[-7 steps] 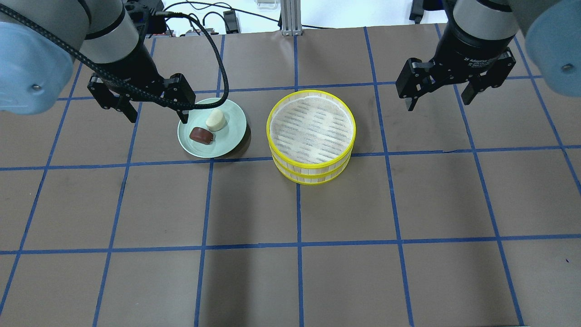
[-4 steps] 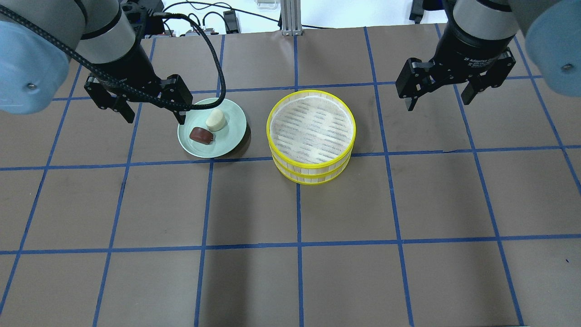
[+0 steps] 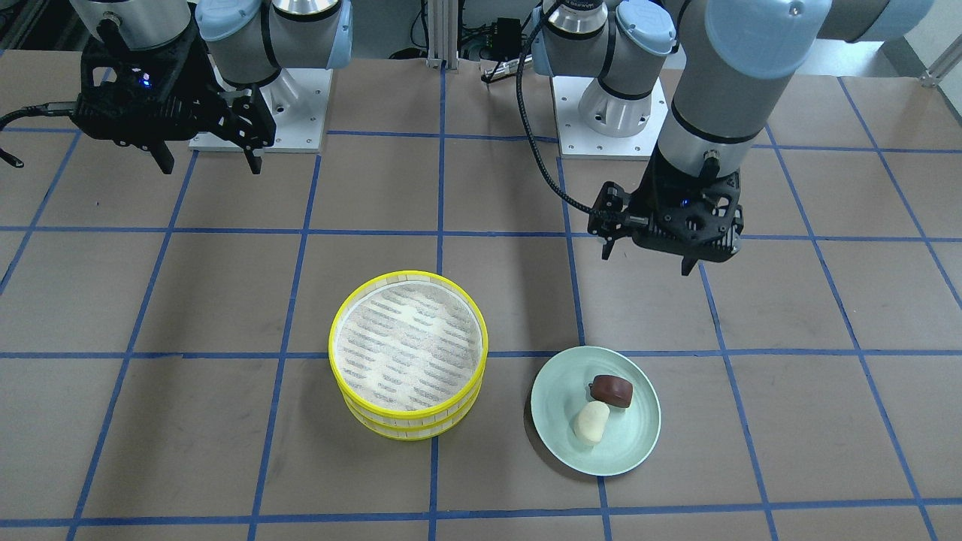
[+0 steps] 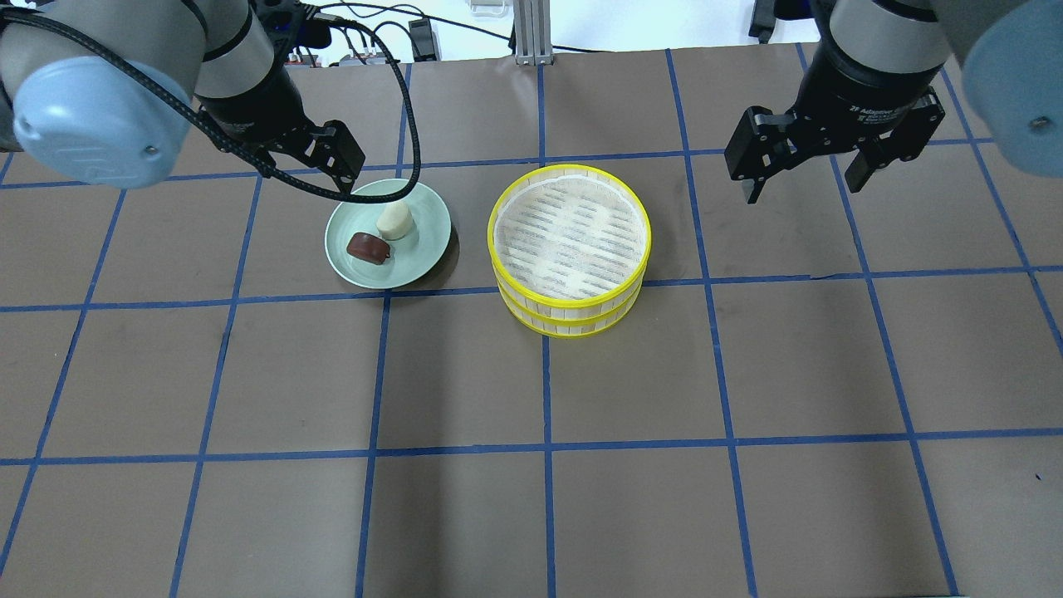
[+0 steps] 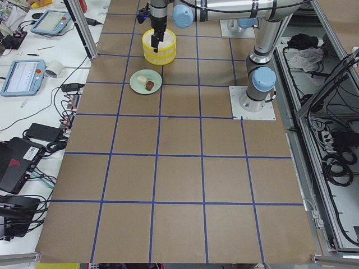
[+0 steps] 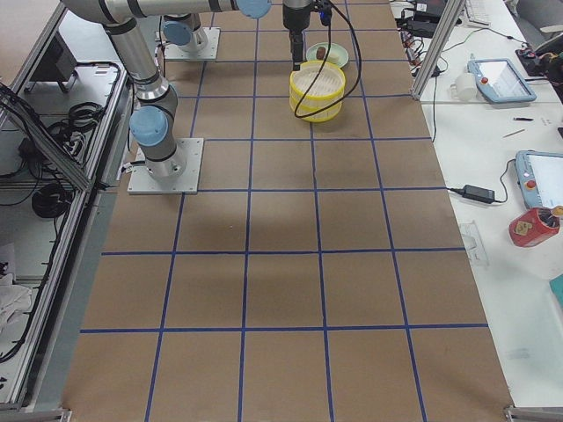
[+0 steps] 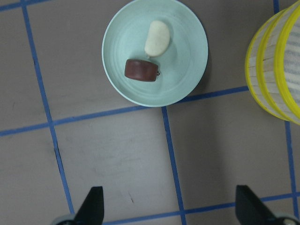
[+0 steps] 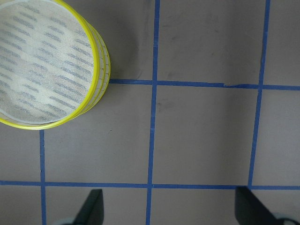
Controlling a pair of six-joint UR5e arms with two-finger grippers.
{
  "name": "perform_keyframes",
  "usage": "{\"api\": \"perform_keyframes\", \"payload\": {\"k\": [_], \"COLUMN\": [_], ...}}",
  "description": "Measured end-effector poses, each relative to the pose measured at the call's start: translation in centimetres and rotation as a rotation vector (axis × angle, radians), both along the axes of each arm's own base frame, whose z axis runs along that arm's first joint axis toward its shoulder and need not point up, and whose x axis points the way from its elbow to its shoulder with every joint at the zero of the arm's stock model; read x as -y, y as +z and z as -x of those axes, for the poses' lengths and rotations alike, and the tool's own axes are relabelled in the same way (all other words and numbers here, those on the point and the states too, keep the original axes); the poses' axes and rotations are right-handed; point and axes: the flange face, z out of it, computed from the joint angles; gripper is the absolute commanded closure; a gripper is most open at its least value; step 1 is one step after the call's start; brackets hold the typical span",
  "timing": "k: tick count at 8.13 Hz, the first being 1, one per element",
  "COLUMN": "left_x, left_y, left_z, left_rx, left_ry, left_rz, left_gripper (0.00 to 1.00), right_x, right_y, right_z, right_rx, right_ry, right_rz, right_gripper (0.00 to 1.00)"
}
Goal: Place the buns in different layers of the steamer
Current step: 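Lower the left gripper onto the plate and grasp the white bun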
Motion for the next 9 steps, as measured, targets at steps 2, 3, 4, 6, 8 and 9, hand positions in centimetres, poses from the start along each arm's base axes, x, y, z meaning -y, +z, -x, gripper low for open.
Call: {"api": "perform_keyframes", "payload": {"k": [2,3,4,6,8,9], "left_x": [4.7,6.7,8.3,10.4,11.2,11.0], "left_y": [-5.0,-7.5,-10.0,-14.9,-19.0,-20.6], "left_z": [0.1,0.2,0.3,0.4,0.6,0.7], "left_rx": [0.006,0.010,0.013,0.008,-0.019,-0.029], "left_ry": [-0.107,-0.142,-0.192,-0.265,-0.300,-0.309], "left_rz": [0.048,0.077,0.094,0.077,0.029,0.004], "left_gripper": [0.00,0.00,0.00,0.00,0.00,0.00], "right_x": [0.0,0.0,0.0,0.0,0.0,0.0], "right_y": [0.0,-0.1,-0.1,-0.1,-0.1,-0.1], "right_z": [0.0,0.0,0.0,0.0,0.0,0.0], "right_rx": [0.002,0.002,0.002,0.002,0.002,0.001], "right_ry": [0.000,0.000,0.000,0.000,0.000,0.000], "right_rz": [0.000,-0.001,-0.001,-0.002,-0.002,-0.003], "right_gripper": [0.00,0.00,0.00,0.00,0.00,0.00]}}
